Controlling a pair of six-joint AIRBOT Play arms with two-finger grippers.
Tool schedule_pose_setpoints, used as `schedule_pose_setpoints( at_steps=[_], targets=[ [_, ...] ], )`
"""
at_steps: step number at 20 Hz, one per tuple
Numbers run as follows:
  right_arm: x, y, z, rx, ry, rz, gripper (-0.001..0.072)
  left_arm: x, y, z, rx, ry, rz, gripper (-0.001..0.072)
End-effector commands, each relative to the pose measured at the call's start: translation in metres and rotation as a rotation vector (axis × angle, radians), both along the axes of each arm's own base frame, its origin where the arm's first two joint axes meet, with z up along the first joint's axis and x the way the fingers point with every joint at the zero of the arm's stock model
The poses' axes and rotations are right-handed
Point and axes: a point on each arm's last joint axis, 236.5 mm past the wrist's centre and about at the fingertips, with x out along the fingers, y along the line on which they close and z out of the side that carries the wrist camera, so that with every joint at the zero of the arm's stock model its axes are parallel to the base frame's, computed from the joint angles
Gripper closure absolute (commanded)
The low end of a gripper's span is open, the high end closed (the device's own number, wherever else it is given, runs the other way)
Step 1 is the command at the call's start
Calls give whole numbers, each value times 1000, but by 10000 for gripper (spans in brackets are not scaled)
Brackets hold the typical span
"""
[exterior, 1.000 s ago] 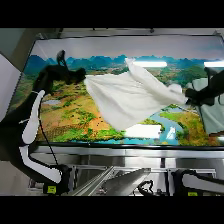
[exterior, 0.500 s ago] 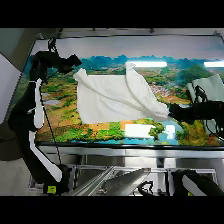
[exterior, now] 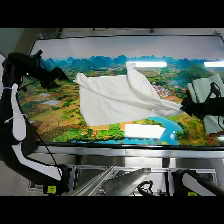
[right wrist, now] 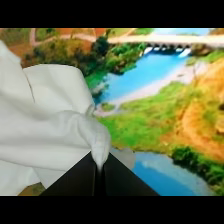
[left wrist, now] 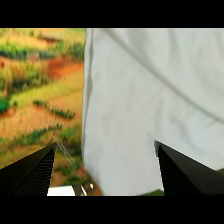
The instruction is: Fold the shirts.
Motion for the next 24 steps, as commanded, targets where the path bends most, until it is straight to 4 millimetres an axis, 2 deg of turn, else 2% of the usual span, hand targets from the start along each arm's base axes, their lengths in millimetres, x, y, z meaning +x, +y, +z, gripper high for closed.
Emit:
schedule_pose_setpoints(
  at_steps=[1,3,5,6,8,10,11,13,14,16,18,19,21,22,23,24],
  targets=[
    [4,-22,-7,-13,-3,-17,690,-97,-27,-43,-42,194,-31,10],
    [2,-20,-9,-20,0,17,689,-144,-57,-72,-94,254,-22,10],
    [4,-11,-8,11,-12,41,689,-172,-96,-87,-200,252,-12,10],
    [5,-7,-7,27,-19,52,689,-180,-110,-95,-214,238,3,10],
    [6,-4,-6,35,-24,60,689,-192,-124,-113,-178,212,-6,10],
    [4,-3,-6,39,-18,66,690,-194,-136,-124,-146,182,-29,11],
    [2,-1,-7,42,-11,80,689,-190,-141,-128,-133,169,-31,41],
    [-3,3,-8,54,7,95,690,-182,-148,-132,-119,158,-51,394],
    [-5,4,-8,58,13,100,690,-175,-151,-133,-115,150,-55,473],
    [-6,5,-8,60,16,109,689,-156,-150,-135,-105,118,-38,471],
    [-8,7,-8,66,23,114,689,-148,-149,-141,-101,131,-37,479],
    [-9,9,-7,75,25,117,690,-150,-150,-142,-107,153,-48,671],
    [-7,23,3,127,-4,151,690,-149,-153,-134,-119,153,-68,690],
    [-4,31,16,156,-34,170,690,-142,-156,-117,-128,111,-78,690],
    [0,39,39,187,-77,192,690,-131,-160,-92,-140,48,-94,691],
    [5,48,70,215,-134,222,690,-118,-163,-52,-156,-46,-114,691]
  ],
)
